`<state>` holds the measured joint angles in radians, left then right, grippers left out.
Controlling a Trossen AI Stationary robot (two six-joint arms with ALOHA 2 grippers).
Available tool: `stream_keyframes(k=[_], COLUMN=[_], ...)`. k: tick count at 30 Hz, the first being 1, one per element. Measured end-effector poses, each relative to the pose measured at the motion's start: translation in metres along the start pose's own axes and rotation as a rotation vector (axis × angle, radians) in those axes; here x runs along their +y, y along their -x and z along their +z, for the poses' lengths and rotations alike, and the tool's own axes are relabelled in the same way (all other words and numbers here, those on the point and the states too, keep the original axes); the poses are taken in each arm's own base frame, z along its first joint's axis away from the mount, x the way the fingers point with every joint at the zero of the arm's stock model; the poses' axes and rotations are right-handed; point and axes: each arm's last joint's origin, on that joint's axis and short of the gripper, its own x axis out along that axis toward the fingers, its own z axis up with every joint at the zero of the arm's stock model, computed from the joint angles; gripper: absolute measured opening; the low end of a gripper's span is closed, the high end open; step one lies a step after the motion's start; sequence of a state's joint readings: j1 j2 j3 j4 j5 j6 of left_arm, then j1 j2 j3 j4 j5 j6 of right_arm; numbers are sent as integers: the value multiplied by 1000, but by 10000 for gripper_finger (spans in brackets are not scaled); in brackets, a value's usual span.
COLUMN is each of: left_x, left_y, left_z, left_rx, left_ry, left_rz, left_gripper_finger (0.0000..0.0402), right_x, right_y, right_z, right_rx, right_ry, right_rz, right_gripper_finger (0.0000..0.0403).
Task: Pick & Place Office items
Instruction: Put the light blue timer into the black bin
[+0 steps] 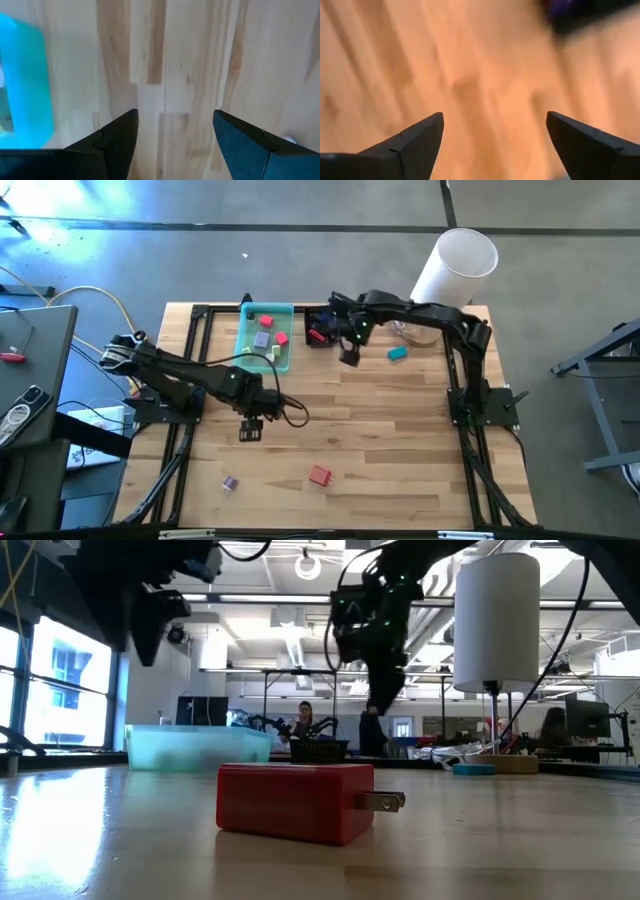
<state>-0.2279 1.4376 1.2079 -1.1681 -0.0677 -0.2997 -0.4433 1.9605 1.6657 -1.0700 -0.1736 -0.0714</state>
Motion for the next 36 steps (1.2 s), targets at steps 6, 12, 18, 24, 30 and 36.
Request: stream_keyframes(k=[6,12,18,24,30,36], left_x=[6,8,8,7,10,17], left_y=[0,0,0,0,-1,-1], left_z=[4,5,5,5,8,13], left_rx=[-28,-28,-29,-31,-52,-84], left_ry=[21,11,19,24,36,68], left_rz=[10,15,15,13,10,8], left_gripper_finger=[249,249,249,249,249,249], right_x=[16,9,-6,-3,6,12], right_y=[2,1,4,10,5,-11], right_z=[-24,-42,-67,-108,-121,-126], right_rx=[257,427,489,420,291,316], right_ry=[-143,-305,-252,-268,-251,126], right_rz=[13,9,-145,-95,-81,-252], right_gripper_finger=[341,341,341,341,341,341])
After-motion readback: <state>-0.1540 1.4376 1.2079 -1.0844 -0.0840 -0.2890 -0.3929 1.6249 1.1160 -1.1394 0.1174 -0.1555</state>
